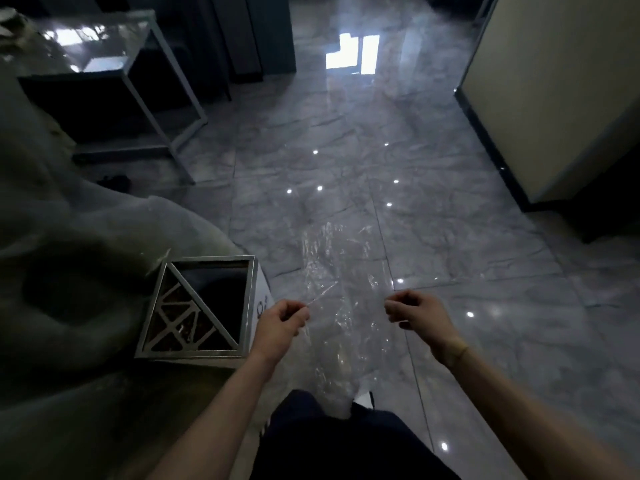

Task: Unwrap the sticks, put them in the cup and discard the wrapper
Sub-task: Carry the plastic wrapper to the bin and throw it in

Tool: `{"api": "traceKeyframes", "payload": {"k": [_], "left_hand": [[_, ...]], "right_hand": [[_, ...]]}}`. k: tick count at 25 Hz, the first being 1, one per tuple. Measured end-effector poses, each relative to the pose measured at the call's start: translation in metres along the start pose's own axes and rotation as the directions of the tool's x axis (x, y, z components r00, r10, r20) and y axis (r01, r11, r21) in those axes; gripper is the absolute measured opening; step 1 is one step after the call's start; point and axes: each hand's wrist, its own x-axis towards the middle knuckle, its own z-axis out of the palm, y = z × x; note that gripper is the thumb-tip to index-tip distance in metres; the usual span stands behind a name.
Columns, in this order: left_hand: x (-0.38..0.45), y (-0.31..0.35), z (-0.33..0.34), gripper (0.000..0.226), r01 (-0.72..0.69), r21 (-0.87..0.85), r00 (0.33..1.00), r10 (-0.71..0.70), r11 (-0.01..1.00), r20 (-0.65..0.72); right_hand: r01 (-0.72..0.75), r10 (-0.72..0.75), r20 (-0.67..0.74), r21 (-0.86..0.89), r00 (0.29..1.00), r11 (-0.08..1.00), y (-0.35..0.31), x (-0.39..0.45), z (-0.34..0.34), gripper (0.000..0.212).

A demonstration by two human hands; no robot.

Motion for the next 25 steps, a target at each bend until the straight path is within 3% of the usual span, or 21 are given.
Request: {"api": "traceKeyframes", "payload": {"k": [6,15,21,25], "left_hand": [[0.032,0.007,0.0,0.011,0.049,-0.097,0.993,-0.059,0.994,-0.103],[0.091,0.011,-0.048,0.011,0.07,-0.333,0.936,-0.177,0.94,-0.305],[0.11,0.005,-0.104,0.01,0.062,-0.43,0.868,-0.261,0.901,-0.422],[0.1,-0.004,-0.122,0.009,0.045,-0.524,0.795,-0.348,0.85,-0.497]], "right_hand": [[-0.002,0.012,0.103,-0.094,0.995,0.996,-0.031,0.061,0.005,0.006],[0.066,0.006,0.286,-0.242,0.958,0.968,-0.106,0.156,0.081,0.012],[0.166,-0.002,0.453,-0.323,0.891,0.932,-0.148,0.207,0.161,0.009],[0.196,0.058,0.584,-0.362,0.81,0.912,-0.159,0.226,0.214,0.008]]}}
